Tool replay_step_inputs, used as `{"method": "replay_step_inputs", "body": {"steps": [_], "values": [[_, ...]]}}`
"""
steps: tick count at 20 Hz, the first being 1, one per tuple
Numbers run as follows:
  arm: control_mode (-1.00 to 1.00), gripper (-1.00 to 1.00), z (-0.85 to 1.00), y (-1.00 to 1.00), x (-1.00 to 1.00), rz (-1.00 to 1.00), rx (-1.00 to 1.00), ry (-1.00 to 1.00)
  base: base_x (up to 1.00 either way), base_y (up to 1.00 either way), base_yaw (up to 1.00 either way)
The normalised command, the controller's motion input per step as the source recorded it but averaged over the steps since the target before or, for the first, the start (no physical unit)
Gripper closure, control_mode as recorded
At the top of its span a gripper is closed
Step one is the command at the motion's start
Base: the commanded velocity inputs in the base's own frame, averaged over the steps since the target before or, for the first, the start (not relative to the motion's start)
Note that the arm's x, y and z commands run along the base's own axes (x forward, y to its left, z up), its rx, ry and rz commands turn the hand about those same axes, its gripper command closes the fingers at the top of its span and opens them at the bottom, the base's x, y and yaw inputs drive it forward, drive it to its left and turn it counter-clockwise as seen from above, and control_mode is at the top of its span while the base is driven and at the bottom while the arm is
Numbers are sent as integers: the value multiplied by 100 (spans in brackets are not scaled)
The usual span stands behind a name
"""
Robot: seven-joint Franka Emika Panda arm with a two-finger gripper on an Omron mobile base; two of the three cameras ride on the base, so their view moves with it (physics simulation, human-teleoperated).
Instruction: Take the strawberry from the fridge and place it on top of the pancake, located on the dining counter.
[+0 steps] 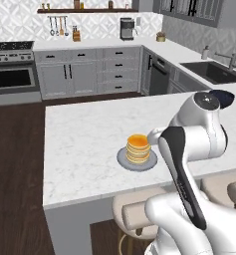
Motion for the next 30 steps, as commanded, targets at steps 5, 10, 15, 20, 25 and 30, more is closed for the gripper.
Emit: {"method": "replay_step_inputs", "body": {"steps": [5,10,15,20,25,30], "values": [[-100,100,23,0,62,0,0,15,0,0,0],[-100,100,0,2,100,0,0,30,0,0,0],[-100,100,-42,8,96,0,0,17,0,0,0],[-100,100,-57,13,80,0,0,0,0,0,0],[-100,100,-43,-1,90,0,0,4,0,0,0],[-100,100,-32,-4,34,0,0,9,0,0,0]]}}
